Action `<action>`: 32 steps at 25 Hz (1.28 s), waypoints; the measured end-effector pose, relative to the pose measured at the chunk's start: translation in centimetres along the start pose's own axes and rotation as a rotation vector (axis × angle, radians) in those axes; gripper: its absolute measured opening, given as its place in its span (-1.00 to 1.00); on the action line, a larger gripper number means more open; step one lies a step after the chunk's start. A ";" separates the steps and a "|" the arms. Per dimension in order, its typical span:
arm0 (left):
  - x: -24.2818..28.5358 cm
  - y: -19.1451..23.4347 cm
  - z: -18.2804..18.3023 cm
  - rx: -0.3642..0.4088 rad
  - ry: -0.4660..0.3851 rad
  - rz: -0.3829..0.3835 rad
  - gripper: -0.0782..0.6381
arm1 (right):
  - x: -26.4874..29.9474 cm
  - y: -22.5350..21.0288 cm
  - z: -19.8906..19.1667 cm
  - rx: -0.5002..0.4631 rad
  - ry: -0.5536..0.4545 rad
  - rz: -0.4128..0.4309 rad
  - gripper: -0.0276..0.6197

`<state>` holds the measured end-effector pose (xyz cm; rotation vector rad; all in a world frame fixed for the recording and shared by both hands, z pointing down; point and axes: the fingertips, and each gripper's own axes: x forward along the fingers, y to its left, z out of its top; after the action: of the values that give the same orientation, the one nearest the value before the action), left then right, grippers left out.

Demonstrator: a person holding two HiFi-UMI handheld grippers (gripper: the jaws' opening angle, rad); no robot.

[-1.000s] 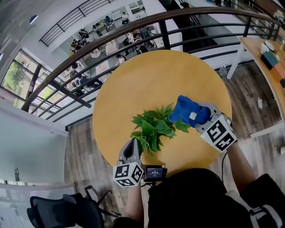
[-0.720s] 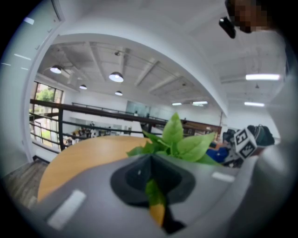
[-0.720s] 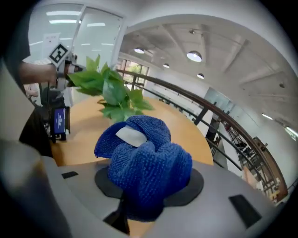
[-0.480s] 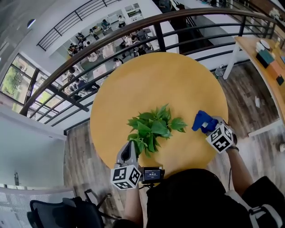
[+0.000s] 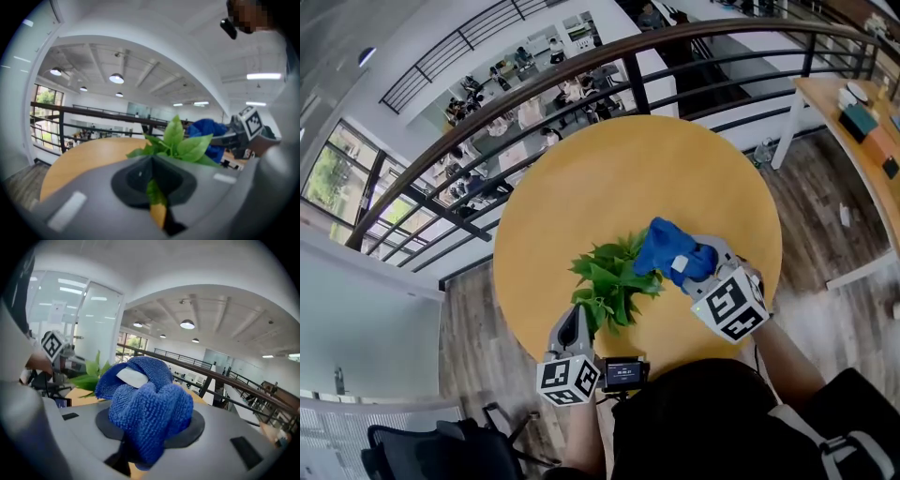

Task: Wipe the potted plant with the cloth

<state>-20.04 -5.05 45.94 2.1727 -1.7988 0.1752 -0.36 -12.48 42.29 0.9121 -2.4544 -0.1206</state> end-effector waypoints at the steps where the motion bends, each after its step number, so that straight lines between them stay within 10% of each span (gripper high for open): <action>1: 0.0 -0.1 0.0 0.000 0.000 0.000 -0.78 | 0.7 1.1 -1.1 -0.046 0.047 0.009 -0.38; 15: 0.9 -0.7 -0.3 0.004 0.010 -0.009 -0.78 | 2.5 6.9 -12.2 -0.612 0.364 0.070 -0.38; 22: 0.8 -0.6 -0.2 0.006 0.011 -0.013 -0.78 | -1.5 4.8 -3.1 -0.270 0.081 0.096 -0.38; 28: 1.3 -0.9 -0.2 0.005 0.010 -0.025 -0.78 | -3.5 8.5 3.3 -0.251 -0.091 0.187 -0.38; 32: 1.2 -0.8 -0.4 0.004 0.016 -0.020 -0.78 | -0.7 12.1 -1.2 -0.332 0.038 0.248 -0.38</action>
<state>-19.00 -5.93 46.51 2.1847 -1.7686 0.1916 -6.39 -2.63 46.11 0.4605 -2.3925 -0.4052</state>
